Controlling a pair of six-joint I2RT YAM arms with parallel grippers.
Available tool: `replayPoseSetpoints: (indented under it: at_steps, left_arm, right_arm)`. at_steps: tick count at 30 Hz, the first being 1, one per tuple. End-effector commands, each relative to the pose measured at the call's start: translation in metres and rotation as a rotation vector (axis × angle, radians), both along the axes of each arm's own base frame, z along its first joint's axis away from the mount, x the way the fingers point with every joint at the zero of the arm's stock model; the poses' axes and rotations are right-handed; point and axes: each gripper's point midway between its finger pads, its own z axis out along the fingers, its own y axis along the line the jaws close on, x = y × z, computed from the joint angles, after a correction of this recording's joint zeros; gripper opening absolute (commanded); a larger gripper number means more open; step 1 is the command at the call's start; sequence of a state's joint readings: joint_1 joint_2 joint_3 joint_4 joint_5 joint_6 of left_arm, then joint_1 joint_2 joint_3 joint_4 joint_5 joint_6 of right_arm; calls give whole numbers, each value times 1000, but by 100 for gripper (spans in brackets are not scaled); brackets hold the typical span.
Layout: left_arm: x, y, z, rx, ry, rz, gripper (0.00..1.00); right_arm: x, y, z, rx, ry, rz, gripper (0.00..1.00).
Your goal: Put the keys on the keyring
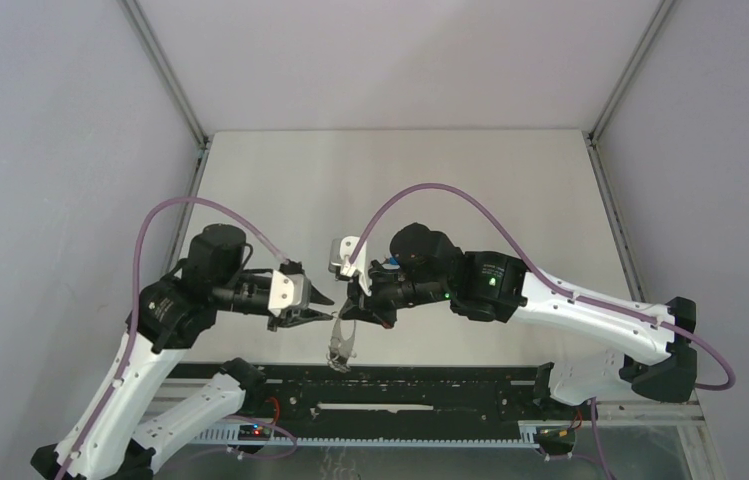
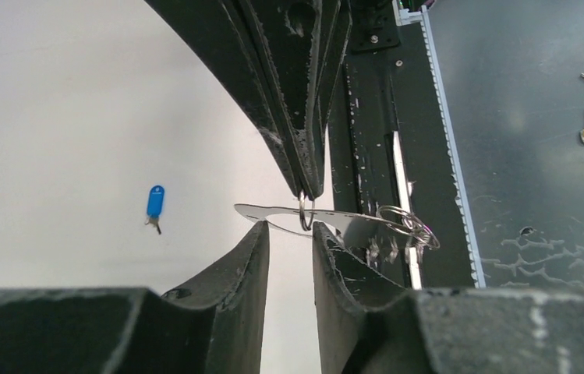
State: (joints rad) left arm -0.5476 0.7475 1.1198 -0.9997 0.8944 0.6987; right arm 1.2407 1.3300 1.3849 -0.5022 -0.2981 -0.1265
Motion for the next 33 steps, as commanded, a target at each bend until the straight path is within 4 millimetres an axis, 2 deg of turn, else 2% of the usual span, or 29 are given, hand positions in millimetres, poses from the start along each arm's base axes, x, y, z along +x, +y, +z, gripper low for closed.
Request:
replayPoseSetpoints:
  at_steps: [1, 10, 14, 16, 18, 19, 22, 25, 26, 27, 30, 33]
  left_arm:
    - [-10, -1, -10, 18, 40, -41, 31]
    - [-5, -7, -5, 6, 47, -44, 26]
    - [-1, -7, -11, 26, 36, -38, 14]
    - [5, -6, -13, 42, 8, -28, 3]
    - [14, -6, -14, 55, -23, -8, 0]
    - [18, -6, -14, 58, -40, 0, 0]
    - [25, -9, -8, 44, -107, -11, 0]
    - [25, -13, 0, 6, -190, -57, 0]
    - [24, -14, 3, -10, -222, -73, 0]
    - [24, -15, 5, -21, -252, -89, 0]
    - [23, -17, 11, -44, -358, -145, 0]
    - [20, -17, 15, -65, -479, -199, 0]
  right_arm:
    - [-4, 12, 33, 105, -34, 28, 0]
    - [-3, 16, 35, 110, -33, 28, 0]
    - [7, 18, 36, 119, -49, -12, 0]
    - [12, 18, 37, 126, -55, -33, 0]
    - [18, 17, 39, 144, -66, -57, 0]
    - [21, 15, 42, 159, -72, -72, 4]
    - [28, 1, 51, 228, -71, -107, 26]
    - [28, -20, 60, 362, -81, -102, 40]
    - [28, -29, 61, 407, -85, -98, 43]
    - [29, -39, 71, 478, -105, -93, 46]
    - [23, -64, 78, 618, -134, -55, 48]
    - [23, -73, 72, 665, -142, -34, 48]
